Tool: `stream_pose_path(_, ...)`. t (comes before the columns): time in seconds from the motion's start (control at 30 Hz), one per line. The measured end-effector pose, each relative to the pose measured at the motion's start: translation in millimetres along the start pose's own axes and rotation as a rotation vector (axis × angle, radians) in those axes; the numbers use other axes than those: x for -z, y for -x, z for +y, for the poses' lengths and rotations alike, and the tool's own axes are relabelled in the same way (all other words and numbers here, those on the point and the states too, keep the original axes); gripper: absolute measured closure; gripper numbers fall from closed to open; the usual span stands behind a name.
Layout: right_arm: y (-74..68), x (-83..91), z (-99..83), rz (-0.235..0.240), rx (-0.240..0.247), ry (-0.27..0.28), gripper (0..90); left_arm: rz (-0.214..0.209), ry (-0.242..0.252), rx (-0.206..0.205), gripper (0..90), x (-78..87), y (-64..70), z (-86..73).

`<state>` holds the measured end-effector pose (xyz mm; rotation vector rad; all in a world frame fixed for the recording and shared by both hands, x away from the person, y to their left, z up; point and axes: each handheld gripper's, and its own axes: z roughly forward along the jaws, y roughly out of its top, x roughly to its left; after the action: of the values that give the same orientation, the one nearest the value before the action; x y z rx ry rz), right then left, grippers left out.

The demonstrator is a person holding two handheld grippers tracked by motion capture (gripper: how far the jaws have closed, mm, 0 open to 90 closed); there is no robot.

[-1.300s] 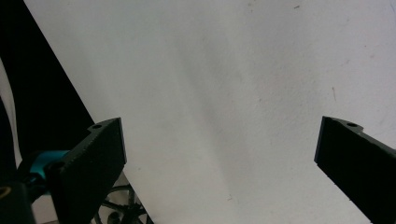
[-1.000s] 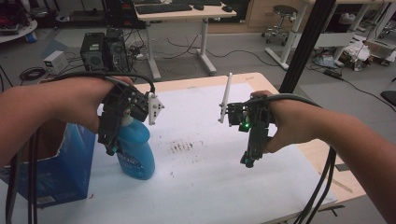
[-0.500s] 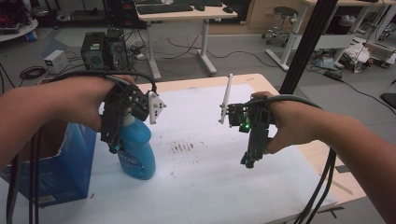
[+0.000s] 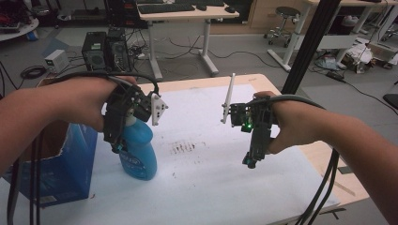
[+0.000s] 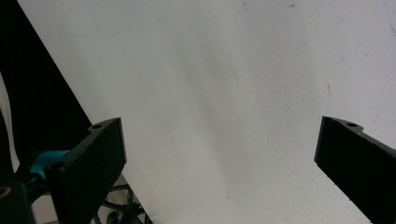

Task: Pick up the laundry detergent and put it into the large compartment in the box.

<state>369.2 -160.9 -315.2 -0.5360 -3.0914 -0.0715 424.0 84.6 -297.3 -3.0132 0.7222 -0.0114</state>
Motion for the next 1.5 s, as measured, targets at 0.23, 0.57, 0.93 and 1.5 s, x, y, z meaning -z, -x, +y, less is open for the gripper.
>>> stream_pose_path(0.23, 0.2, -1.3, 0.6, 0.001, 0.001, 0.000, 1.1, -0.013, -0.005, 0.005, 27.0, -0.5, -0.6, -0.3)
stream_pose_path(0.57, 0.9, -1.9, 0.1, -0.008, -0.002, 0.002, 1.1, -0.019, -0.001, -0.007, 34.9, -2.0, -0.6, 0.8)
stream_pose_path(0.93, 1.5, -5.3, 0.1, -0.001, -0.003, -0.001, 1.1, -0.055, 0.021, 0.061, 38.5, -1.3, -3.8, -5.0)
stream_pose_path(1.5, -0.5, -2.0, 7.9, -0.002, 0.041, 0.022, 1.1, -0.072, 0.087, 0.291, 38.5, 49.4, 5.7, -16.2)
